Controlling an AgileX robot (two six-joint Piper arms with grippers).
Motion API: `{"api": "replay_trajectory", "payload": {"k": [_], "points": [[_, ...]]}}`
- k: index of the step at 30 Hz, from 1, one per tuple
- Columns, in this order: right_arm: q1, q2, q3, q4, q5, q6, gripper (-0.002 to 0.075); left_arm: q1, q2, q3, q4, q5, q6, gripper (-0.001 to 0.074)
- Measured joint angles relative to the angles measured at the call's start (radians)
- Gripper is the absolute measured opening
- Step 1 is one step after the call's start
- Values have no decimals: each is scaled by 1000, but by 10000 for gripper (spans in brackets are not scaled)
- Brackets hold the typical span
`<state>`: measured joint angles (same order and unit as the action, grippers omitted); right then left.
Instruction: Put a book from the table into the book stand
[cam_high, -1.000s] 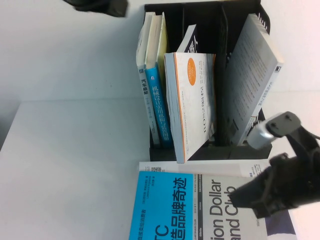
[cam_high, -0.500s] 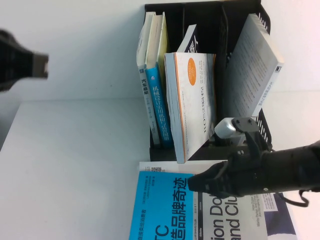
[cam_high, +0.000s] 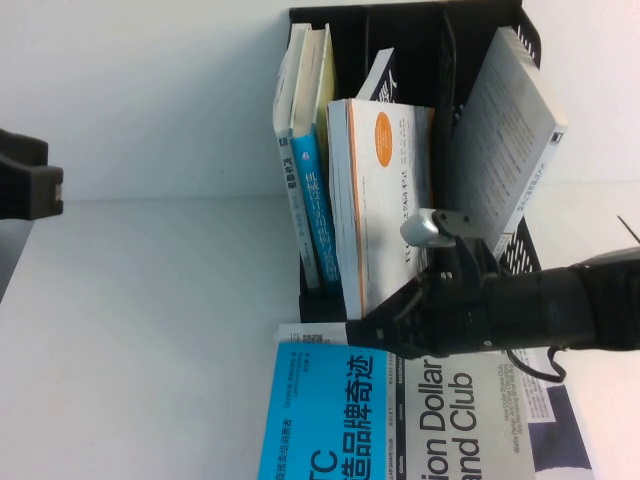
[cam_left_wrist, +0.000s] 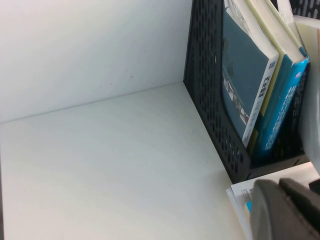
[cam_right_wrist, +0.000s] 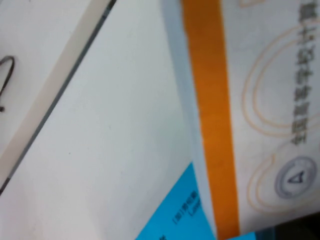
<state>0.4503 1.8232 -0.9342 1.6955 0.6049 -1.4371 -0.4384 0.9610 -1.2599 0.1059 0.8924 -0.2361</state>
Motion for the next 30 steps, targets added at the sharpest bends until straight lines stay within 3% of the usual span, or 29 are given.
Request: {"api": "replay_trajectory", "payload": {"k": [8,15,25,30], "points": [[2,-56,-126,-11,-207,-6,-3,0,0,2,42,0,0,-2],[0,-175,-262,8,-339,-170,-3,0,0,2,51,0,4,-2],[3,-236,-254,0,-148,-117,-3,0,0,2,75,8,6,-2],[3,-244,-244,-209,-61,3,-3,0,0,3,78,14,8,-2]]}}
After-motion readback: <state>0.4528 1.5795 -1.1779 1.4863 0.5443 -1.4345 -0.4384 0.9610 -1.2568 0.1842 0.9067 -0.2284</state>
